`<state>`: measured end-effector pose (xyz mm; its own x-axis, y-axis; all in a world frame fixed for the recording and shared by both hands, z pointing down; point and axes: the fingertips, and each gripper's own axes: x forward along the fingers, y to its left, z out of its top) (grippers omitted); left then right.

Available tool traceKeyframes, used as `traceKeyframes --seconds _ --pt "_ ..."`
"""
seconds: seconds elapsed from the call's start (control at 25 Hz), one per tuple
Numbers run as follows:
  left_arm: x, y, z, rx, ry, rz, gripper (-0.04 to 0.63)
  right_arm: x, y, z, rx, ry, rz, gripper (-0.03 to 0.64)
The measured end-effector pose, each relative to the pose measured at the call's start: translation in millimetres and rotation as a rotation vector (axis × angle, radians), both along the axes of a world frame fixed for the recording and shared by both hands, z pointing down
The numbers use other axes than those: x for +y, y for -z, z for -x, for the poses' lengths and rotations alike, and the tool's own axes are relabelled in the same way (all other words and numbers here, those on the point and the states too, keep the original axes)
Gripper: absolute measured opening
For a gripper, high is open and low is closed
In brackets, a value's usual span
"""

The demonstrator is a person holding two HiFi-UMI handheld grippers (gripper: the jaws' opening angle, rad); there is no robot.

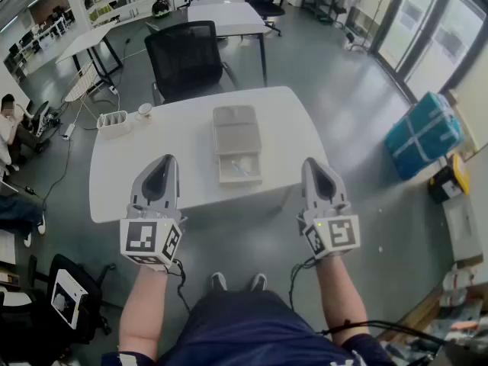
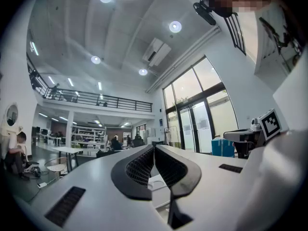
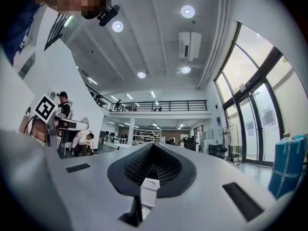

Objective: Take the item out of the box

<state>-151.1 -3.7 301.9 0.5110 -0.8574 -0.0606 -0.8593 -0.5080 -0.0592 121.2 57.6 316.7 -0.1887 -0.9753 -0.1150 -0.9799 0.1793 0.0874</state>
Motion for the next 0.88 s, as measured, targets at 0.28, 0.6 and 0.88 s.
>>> traceKeyframes --seconds 0.28,0.6,0.88 --pt "2 1 -5 0.001 0.003 0.002 0.035 1 -1 -4 0.001 0.004 0.007 0.017" --pt "3 -2 -13 -0.004 0.012 0.005 0.034 -1 -7 -13 -0.032 0.034 0.016 0.018" --pt "7 -14 -35 -0.001 0.02 0.033 0.035 0 -19 -33 -0.041 0.049 0.04 0.018"
